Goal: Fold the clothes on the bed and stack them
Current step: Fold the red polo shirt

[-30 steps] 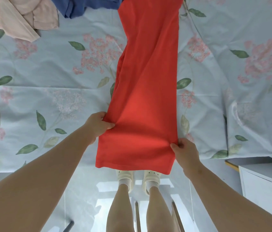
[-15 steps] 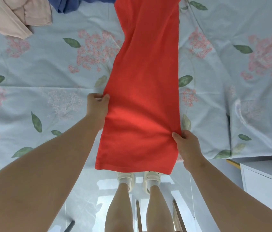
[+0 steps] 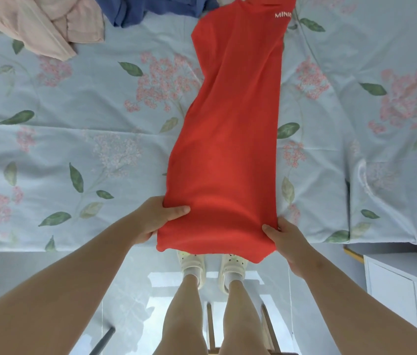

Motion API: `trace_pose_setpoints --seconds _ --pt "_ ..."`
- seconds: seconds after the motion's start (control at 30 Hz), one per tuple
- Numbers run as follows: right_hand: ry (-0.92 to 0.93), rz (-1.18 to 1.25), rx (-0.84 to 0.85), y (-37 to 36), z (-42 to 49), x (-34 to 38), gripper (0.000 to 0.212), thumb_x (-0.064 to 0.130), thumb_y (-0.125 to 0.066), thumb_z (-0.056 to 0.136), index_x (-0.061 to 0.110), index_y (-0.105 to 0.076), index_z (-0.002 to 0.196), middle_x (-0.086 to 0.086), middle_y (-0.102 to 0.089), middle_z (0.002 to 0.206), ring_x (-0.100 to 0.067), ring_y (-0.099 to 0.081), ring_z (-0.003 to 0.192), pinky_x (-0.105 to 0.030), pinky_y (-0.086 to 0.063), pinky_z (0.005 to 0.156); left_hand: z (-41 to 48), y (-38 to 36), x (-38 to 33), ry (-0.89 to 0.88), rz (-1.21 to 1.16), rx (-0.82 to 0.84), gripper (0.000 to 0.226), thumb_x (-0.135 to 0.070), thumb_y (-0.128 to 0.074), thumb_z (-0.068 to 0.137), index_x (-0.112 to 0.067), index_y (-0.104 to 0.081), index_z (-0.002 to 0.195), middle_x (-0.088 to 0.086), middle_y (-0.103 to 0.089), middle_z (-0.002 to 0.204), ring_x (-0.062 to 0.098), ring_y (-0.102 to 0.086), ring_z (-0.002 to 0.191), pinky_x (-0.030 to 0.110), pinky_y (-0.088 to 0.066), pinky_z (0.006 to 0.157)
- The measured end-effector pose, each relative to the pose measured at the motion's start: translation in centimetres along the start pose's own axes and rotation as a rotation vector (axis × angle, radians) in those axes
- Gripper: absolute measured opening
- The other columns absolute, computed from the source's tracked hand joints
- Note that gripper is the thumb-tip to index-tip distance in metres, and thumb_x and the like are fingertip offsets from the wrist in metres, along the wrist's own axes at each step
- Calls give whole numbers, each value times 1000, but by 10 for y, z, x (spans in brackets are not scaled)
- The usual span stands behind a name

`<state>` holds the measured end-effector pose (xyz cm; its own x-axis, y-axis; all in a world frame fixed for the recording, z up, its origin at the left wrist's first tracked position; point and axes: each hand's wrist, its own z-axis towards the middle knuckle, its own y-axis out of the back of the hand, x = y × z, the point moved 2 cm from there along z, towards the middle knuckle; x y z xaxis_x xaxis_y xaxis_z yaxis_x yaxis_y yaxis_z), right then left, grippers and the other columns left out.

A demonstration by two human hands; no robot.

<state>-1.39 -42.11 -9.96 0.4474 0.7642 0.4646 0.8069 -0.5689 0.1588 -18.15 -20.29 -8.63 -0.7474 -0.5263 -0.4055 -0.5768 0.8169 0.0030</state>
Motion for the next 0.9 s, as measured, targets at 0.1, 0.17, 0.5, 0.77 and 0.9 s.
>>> trace_pose_setpoints --seconds 0.1,0.17,0.5,0.77,0.9 --pt "-62 133 24 -1 -15 6 12 8 -51 93 17 -59 93 -13 -63 111 -32 -58 105 -44 -43 103 -11 5 -6 -33 -45 15 39 -26 -71 81 -12 -59 115 6 -68 110 23 -65 102 37 -52 88" --pt "-43 231 11 -1 -24 20 14 4 -51 91 14 -61 90 -11 -63 102 -27 -57 94 -38 -44 95 -17 8 -19 -69 -49 53 29 -28 -66 85 -17 -59 112 1 -68 110 18 -65 101 31 -51 85" --pt "267 782 -130 17 -31 137 16 3 -45 89 9 -60 87 -5 -63 85 -17 -61 79 -27 -49 73 -28 29 -133 -338 -137 76 22 -15 -50 96 -12 -58 116 3 -69 106 16 -66 95 28 -54 79" --pt "372 720 -166 55 36 245 19 11 -50 94 22 -60 106 6 -64 98 -6 -61 84 -21 -49 64 40 5 -251 -450 -362 -136 37 -19 -51 97 -5 -51 131 6 -63 113 21 -60 102 31 -52 79" --pt "267 434 -196 63 92 268 66 24 -57 92 30 -21 147 4 -30 150 -16 -39 131 -29 -30 90 86 3 -264 -354 -14 -440 72 -43 -60 89 -21 -23 148 1 -29 149 23 -39 130 36 -38 101"
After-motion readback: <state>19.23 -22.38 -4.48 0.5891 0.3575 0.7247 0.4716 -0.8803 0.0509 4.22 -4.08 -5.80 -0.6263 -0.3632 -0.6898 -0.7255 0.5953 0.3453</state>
